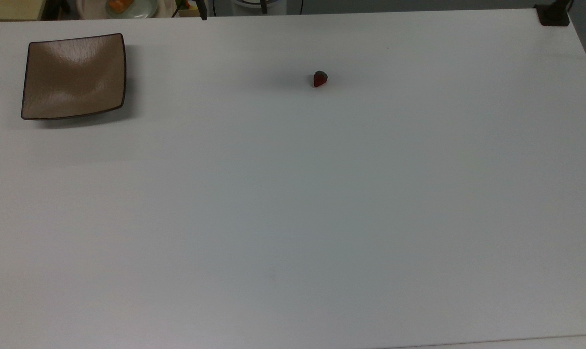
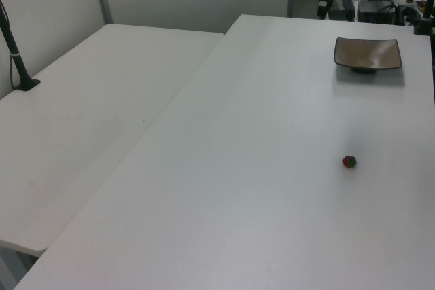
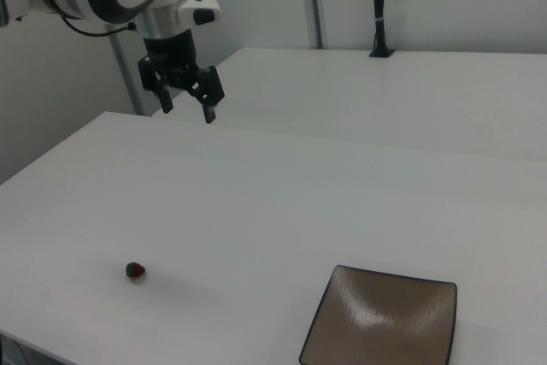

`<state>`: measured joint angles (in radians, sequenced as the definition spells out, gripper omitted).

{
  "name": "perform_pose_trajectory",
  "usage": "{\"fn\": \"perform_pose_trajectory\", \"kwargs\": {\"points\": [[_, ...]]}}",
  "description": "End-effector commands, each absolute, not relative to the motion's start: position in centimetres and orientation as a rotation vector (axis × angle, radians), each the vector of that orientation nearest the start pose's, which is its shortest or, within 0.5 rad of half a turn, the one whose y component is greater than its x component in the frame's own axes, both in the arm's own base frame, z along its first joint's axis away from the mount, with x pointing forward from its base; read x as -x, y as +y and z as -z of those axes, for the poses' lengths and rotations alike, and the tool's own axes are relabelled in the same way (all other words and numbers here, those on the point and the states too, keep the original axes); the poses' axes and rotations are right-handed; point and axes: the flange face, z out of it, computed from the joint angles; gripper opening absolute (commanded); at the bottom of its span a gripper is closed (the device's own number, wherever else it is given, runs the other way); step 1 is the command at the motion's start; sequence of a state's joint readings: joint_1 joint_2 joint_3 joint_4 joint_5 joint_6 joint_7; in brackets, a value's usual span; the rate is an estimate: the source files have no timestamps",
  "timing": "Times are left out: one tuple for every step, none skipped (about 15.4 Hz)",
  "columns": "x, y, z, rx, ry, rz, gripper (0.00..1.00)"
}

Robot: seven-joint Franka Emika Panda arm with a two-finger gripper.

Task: Strawberries on a ceramic plate
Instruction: 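Move the open gripper across the table toward the red strawberry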

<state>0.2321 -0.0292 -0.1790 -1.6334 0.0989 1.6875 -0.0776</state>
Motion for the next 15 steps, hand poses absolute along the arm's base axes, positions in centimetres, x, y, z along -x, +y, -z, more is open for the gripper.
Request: {"fn": "perform_pose_trajectory", "kwargs": {"points": [[-55.0, 4.4, -61.8, 3.028, -0.236, 0.129, 1.0], [-55.0, 4.8, -61.6, 3.028, -0.247, 0.117, 1.0], [-54.7, 5.6, -61.2, 3.033, -0.275, 0.082, 1.0], [-54.5, 5.9, -61.0, 3.058, -0.308, 0.064, 1.0], [-54.3, 6.1, -60.7, 3.087, -0.399, 0.029, 1.0], [-54.2, 6.3, -60.5, 3.088, -0.485, 0.008, 1.0], [-54.1, 6.3, -60.5, 3.077, -0.549, 0.006, 1.0], [-54.2, 6.3, -60.4, 3.071, -0.585, 0.004, 1.0], [-54.2, 6.5, -60.3, 3.069, -0.58, 0.002, 1.0], [-54.2, 7.1, -60.0, 3.066, -0.589, -0.006, 1.0], [-54.1, 7.6, -59.8, 3.055, -0.595, -0.01, 1.0], [-54.0, 8.3, -59.2, 3.049, -0.613, -0.019, 1.0], [-53.8, 9.5, -58.9, 3.041, -0.645, -0.029, 1.0], [-53.7, 10.6, -58.8, 3.036, -0.675, -0.037, 1.0], [-53.6, 11.4, -58.4, 3.031, -0.696, -0.051, 1.0]]}}
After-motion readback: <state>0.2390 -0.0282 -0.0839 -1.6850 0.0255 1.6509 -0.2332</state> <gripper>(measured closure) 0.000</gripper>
